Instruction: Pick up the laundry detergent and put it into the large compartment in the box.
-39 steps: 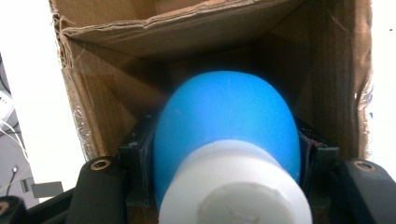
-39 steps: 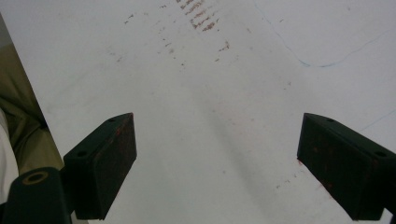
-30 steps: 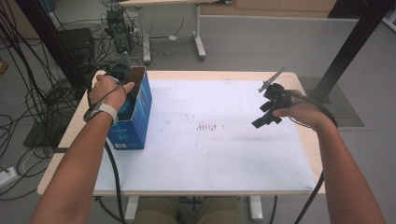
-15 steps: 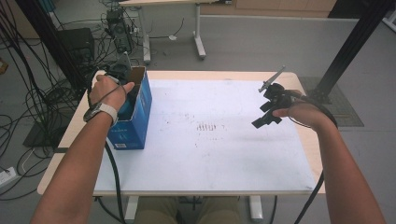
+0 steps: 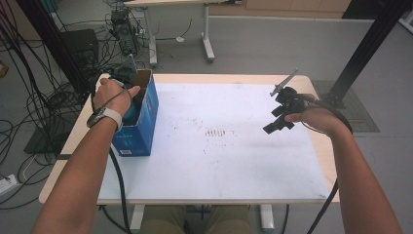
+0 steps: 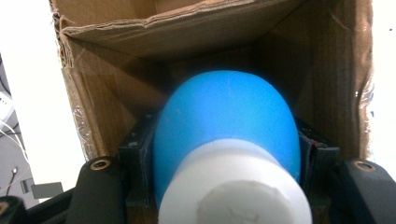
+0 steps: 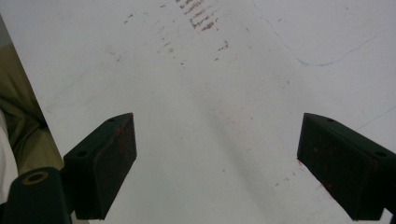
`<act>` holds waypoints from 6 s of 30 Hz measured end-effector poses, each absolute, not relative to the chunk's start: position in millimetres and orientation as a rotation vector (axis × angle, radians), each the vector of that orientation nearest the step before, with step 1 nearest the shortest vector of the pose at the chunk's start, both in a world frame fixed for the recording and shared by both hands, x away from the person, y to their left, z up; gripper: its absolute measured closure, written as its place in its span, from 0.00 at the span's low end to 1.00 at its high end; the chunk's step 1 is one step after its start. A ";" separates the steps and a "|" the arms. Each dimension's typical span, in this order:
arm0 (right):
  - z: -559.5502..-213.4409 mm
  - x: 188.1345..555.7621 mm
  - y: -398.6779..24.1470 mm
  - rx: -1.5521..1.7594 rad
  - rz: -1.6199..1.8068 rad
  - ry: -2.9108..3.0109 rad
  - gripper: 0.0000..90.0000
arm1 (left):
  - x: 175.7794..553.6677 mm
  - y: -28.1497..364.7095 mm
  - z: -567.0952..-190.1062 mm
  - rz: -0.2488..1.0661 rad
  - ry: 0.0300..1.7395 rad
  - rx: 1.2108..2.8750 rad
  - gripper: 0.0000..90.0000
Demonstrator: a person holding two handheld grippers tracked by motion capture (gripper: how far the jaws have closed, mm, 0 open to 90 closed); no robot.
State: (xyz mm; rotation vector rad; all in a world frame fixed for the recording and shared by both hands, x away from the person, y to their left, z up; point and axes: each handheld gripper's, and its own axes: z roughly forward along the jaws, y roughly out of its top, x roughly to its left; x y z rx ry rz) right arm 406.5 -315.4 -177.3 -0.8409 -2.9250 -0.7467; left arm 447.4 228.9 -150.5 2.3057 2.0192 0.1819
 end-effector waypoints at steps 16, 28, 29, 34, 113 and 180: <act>-178.5 405.5 -317.6 -0.846 -0.751 -2.922 0.13 | 447.0 226.0 -150.6 0.190 2.019 2.311 0.41; -178.0 405.0 -317.7 -0.847 -0.751 -2.923 0.13 | 446.6 225.4 -150.6 0.193 2.016 2.317 0.41; -177.8 405.1 -317.5 -0.842 -0.753 -2.924 0.13 | 446.5 225.4 -150.6 0.193 2.015 2.318 0.41; -177.1 405.7 -316.7 -0.842 -0.750 -2.924 0.13 | 445.0 226.3 -150.7 0.195 2.017 2.310 0.41; -178.2 403.5 -318.7 -0.859 -0.741 -2.917 0.13 | 442.7 230.7 -150.5 0.194 1.982 2.310 0.31; -161.5 379.7 -325.6 -0.904 -0.757 -2.941 0.13 | 405.3 213.0 -22.1 0.110 1.256 2.565 0.06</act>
